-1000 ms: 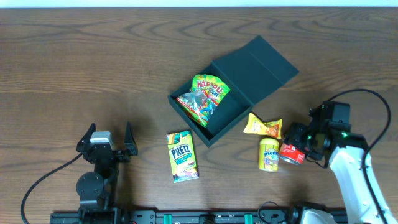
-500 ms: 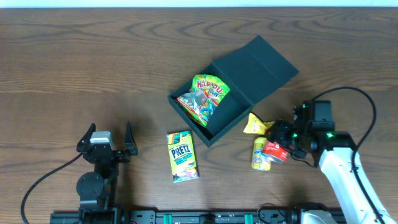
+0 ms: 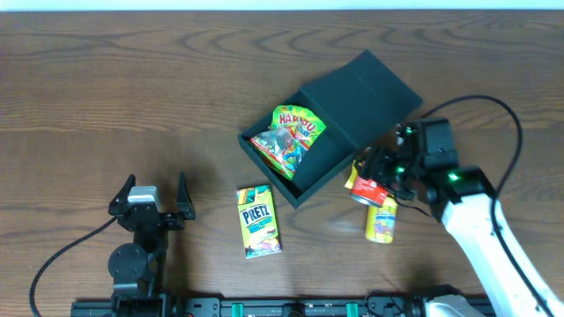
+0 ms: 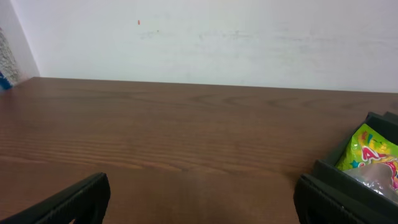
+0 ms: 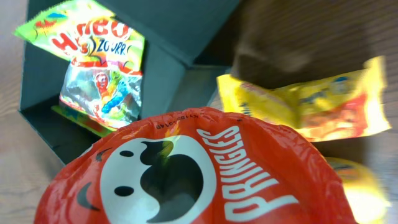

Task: Pack container
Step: 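Lift the Pringles can with the right gripper over the box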

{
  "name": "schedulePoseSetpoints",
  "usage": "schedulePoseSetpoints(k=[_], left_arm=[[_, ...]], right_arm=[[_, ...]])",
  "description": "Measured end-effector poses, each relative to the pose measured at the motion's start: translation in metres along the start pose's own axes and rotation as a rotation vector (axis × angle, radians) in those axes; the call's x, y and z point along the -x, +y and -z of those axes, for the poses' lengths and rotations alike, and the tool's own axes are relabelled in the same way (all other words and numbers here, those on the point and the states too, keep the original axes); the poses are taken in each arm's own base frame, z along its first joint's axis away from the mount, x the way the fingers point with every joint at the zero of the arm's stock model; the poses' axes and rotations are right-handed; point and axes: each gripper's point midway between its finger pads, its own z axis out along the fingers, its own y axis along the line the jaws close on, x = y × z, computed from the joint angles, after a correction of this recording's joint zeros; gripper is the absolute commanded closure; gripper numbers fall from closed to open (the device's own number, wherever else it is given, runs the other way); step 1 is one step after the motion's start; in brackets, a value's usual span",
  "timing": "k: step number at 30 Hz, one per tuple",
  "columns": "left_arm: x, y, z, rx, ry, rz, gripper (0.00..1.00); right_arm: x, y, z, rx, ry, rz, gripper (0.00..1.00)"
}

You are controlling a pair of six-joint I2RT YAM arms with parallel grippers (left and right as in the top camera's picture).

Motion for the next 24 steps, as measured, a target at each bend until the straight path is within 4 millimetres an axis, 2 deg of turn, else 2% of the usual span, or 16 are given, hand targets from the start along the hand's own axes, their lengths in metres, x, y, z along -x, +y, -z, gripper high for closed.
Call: schedulePoseSetpoints(k=[3,10,13,17,21,24], left_arm=[[0.0,0.0,0.0,0.0,0.0,0.0,0.05],[0.0,0.0,0.0,0.0,0.0,0.0,0.05],[0.0,0.0,0.0,0.0,0.0,0.0,0.05],[0.0,0.0,0.0,0.0,0.0,0.0,0.05],[0.0,0.0,0.0,0.0,0.0,0.0,0.05],[0.0,0.0,0.0,0.0,0.0,0.0,0.05]], right_arm=[[-0.002,0.016,-0.01,0.004,0.033,0.018,0.39],[0.005,0.079,-0.021,0.092,0.029,0.102,0.41],[0.005,0.1,-0.027,0.119,0.034,0.1,0.41],[-0.003,0.113,-0.045,0.105,0.079,0.049,0.42],[-0.019,0.11,-0.065,0.049,0.125,-0.04,0.43],[-0.025,0.107,-0.073,0.011,0.13,-0.11,0.45]])
